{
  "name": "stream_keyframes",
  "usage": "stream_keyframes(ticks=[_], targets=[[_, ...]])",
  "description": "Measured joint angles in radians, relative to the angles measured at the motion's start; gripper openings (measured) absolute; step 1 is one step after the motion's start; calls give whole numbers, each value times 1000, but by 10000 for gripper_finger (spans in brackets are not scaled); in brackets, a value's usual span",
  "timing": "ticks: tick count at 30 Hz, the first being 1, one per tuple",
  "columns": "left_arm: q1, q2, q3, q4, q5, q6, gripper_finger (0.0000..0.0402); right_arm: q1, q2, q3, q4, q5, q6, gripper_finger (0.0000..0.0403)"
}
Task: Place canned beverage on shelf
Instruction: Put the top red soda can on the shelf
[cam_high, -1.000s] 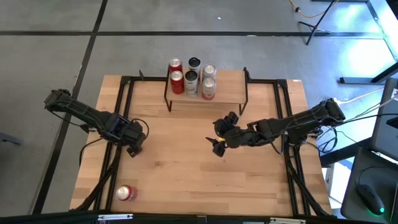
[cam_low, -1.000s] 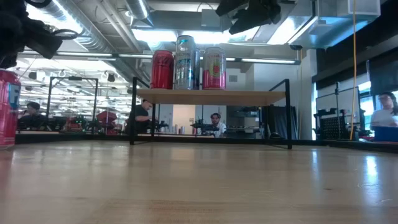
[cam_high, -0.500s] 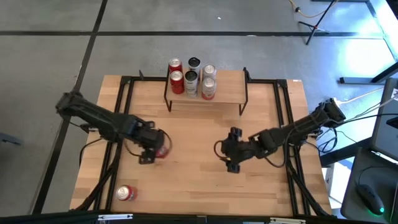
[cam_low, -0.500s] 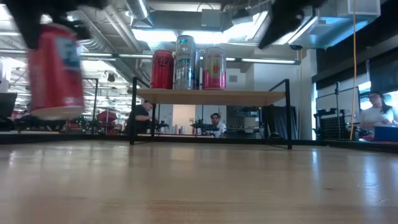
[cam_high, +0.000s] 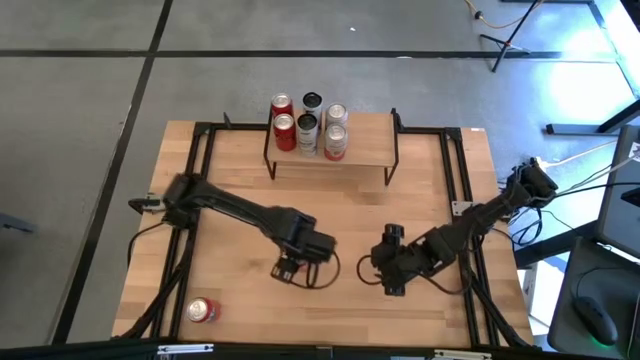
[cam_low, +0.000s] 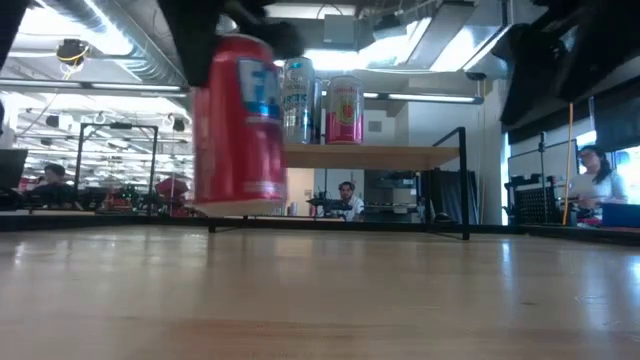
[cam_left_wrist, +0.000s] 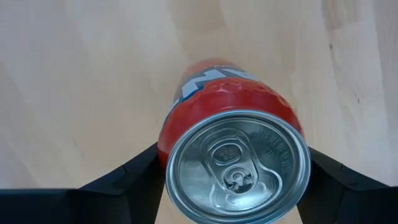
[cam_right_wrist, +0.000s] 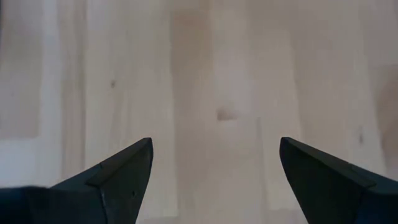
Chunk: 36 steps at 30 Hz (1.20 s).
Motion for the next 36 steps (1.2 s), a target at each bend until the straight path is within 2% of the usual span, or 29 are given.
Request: stream_keyframes(ticks=[5, 13, 18, 21, 26, 30, 32, 36], targets=[[-29, 107, 108, -37, -1, 69, 260, 27, 0, -1, -4, -24, -1, 337], [-70, 162, 118, -36, 2, 91, 264, 37, 0, -1, 16, -25, -33, 337], [-89, 151, 114, -4, -81, 86, 327, 35, 0, -1, 34, -9, -59, 337], [-98, 146, 127, -49, -123, 77, 360, 35, 0, -1, 46, -3, -85, 337], [-124, 144, 232, -149, -120, -43, 381, 35, 0, -1, 49, -54, -107, 337], [-153, 139, 351, -198, -121, -224, 383, 35, 0, -1, 58, -87, -80, 337], [-180, 120, 369, -186, -158, -330, 381, 36, 1, -2, 89, -83, -60, 337], [-263, 52, 336, -181, -301, -517, 381, 35, 21, -45, 279, -12, -43, 337]])
